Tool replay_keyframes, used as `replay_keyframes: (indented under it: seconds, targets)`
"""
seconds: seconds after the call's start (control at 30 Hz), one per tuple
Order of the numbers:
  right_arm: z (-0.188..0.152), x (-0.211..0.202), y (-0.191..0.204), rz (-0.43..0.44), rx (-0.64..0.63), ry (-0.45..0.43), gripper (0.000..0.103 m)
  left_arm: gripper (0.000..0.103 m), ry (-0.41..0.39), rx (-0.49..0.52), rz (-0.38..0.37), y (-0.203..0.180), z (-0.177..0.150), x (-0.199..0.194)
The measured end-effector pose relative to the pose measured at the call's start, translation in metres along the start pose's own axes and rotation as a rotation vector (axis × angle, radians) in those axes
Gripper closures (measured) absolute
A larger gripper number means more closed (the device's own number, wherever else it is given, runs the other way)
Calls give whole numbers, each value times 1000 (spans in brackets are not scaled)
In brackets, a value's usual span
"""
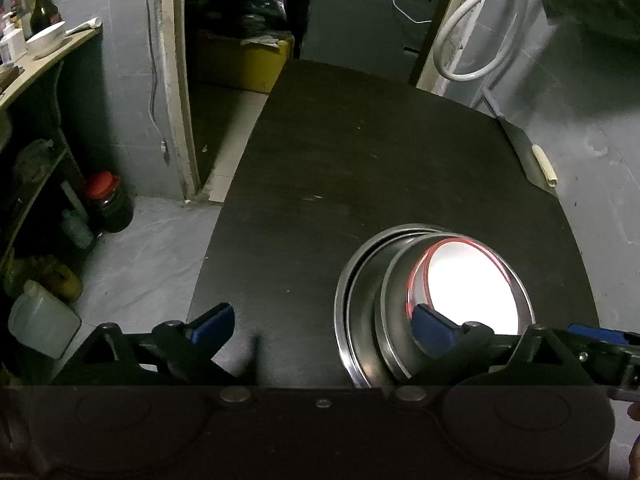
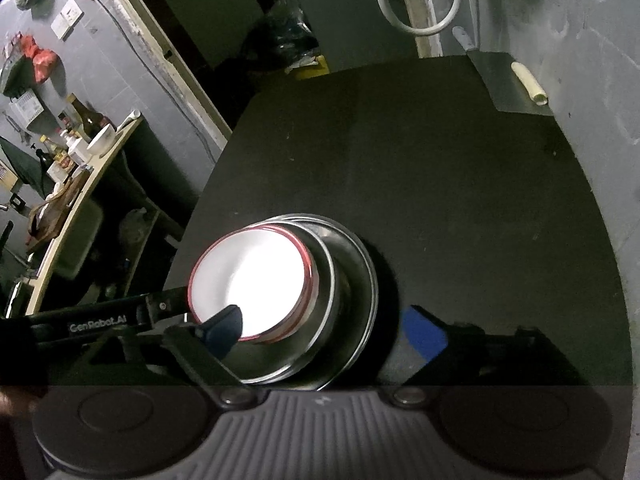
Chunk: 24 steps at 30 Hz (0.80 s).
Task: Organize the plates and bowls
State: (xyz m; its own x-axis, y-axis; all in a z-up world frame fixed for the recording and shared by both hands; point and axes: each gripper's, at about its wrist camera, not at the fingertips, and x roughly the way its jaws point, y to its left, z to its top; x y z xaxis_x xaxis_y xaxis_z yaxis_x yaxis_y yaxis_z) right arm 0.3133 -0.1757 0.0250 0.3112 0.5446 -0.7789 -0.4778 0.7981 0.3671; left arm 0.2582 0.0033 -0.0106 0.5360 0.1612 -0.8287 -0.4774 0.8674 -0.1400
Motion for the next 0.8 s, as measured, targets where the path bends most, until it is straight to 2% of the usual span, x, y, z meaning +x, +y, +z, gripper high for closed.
replay_keyframes:
  seconds: [0.3,0.57,0.8]
  targets:
    - [0,-9,3,-23,13,-47,0,1,-10,5,-8,2,-1,-5]
    - [-2,-14,5,-26,25,-70,0,1,64,9,-35,3,3,-5]
    - [-5,-22,5,-48,32,-91,0,1,28,28,-47,-1,-1,-16]
